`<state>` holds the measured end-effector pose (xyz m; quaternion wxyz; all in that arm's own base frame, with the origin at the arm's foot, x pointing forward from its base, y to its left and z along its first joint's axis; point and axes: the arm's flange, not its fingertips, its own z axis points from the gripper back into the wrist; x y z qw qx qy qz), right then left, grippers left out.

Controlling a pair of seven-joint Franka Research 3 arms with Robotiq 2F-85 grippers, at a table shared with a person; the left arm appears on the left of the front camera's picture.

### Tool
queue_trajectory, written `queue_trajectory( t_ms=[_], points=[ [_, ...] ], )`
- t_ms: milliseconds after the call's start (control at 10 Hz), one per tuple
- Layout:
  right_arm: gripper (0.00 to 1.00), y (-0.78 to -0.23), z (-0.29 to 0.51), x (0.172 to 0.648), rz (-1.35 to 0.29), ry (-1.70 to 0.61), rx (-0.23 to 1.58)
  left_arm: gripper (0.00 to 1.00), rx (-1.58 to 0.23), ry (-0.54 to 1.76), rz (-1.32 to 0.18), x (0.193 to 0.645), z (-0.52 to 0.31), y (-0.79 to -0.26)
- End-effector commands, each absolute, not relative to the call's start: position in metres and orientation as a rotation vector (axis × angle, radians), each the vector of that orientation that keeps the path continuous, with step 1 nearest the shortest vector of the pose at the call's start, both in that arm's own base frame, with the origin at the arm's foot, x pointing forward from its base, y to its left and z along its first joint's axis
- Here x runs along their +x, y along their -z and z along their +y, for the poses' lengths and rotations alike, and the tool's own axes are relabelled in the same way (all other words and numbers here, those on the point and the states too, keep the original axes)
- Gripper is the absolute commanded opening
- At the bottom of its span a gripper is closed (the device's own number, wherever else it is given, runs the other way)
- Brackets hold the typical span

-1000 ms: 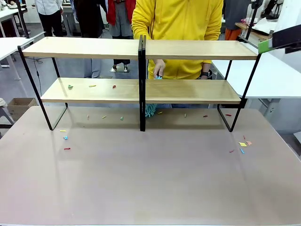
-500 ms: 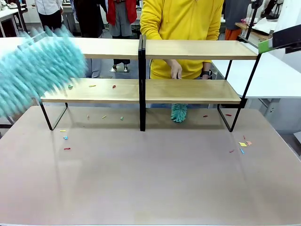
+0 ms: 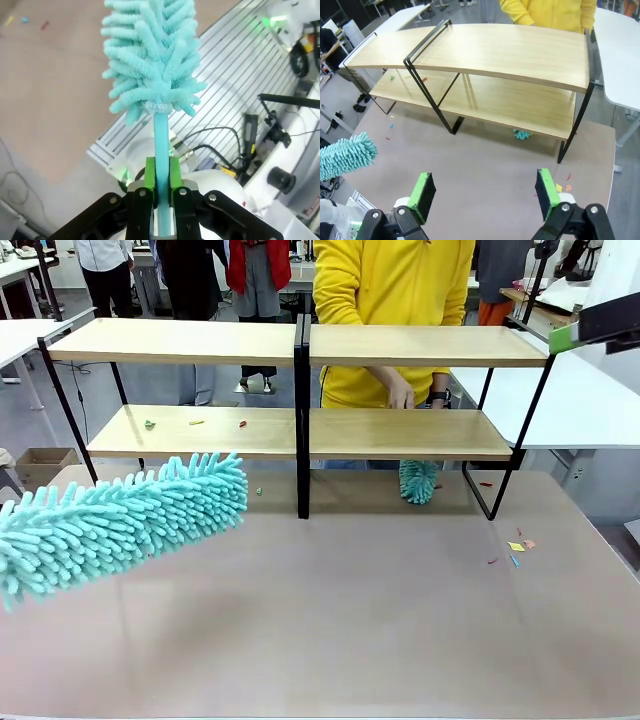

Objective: Clean the shelves.
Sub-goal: Clean another randomly selected level of the Shelf with the Duster.

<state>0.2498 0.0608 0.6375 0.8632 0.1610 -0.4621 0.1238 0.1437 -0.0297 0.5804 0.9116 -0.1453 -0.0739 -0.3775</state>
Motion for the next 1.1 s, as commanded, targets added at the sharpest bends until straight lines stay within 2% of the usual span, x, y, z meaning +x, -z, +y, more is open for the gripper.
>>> queue_trajectory(
  t_ms=[0, 100, 400, 1000],
  points=[
    [1.00, -0.639, 0.060, 0.250, -0.971, -0.257, 0.340, 0.13, -0.291, 0.762, -0.143, 0.145, -0.030, -0.578],
    [1.00, -0.639, 0.060, 0.250, -0.971, -0.257, 0.340, 0.13, -0.311, 0.640, -0.109, 0.166, -0.049, -0.572],
    [1.00, -0.639, 0.060, 0.250, -0.971, -0.257, 0.340, 0.13, -0.313, 0.378, -0.286, 0.207, -0.101, -0.580],
    [1.00, -0.639, 0.060, 0.250, -0.971, -0.257, 0.340, 0.13, -0.239, 0.306, -0.333, 0.317, -0.201, -0.560]
  ],
)
